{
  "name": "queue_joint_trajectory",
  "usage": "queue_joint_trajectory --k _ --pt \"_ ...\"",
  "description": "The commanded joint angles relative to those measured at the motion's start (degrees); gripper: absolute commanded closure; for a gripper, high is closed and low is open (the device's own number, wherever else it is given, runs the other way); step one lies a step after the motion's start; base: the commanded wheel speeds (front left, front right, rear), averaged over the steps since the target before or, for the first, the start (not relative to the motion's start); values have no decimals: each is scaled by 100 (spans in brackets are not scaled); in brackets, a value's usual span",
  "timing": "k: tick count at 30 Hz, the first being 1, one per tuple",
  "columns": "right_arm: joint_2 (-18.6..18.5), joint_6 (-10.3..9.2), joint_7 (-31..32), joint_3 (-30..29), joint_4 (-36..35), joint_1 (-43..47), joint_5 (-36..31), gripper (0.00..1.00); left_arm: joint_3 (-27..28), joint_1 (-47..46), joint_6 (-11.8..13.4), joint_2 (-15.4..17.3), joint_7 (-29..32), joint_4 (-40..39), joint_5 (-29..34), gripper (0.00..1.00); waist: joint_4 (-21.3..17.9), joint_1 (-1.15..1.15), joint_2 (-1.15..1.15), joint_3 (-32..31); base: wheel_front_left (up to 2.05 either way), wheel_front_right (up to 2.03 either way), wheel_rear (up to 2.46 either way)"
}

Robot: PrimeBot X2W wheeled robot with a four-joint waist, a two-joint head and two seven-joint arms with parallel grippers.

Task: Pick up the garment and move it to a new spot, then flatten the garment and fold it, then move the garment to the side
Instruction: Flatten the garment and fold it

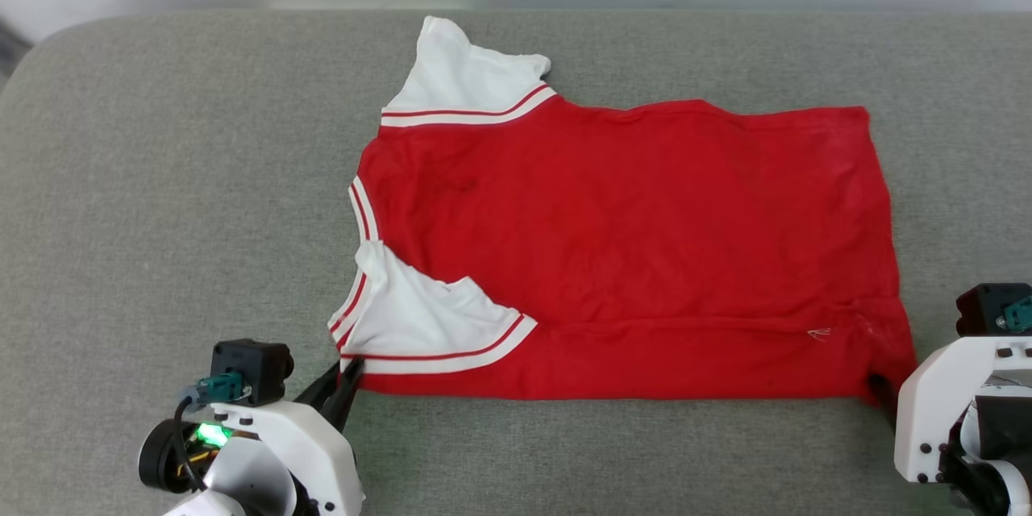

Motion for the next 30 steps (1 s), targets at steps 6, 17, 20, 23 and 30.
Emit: queue_joint_trajectory --k 6,17,20,23,30 --pt "61 -2 30 -88 538 -135 -47 0 19 -125 49 64 -57 -345 109 100 182 0 0 176 0 0 0" --pt "65 -5 -81 22 1233 -169 224 100 -32 -44 48 139 129 -293 23 100 204 0 0 262 0 0 0" --pt "-24 -6 -127 -21 1277 -133 205 100 -37 -21 45 133 146 -235 -17 100 192 0 0 153 0 0 0" --pt "-125 -7 -178 -83 1209 -26 166 100 -49 49 55 168 189 -196 -68 100 164 0 0 -9 0 0 0" --pt "-245 -6 -28 -155 804 377 283 100 -129 357 111 343 319 -286 -111 100 128 0 0 -452 0 0 0"
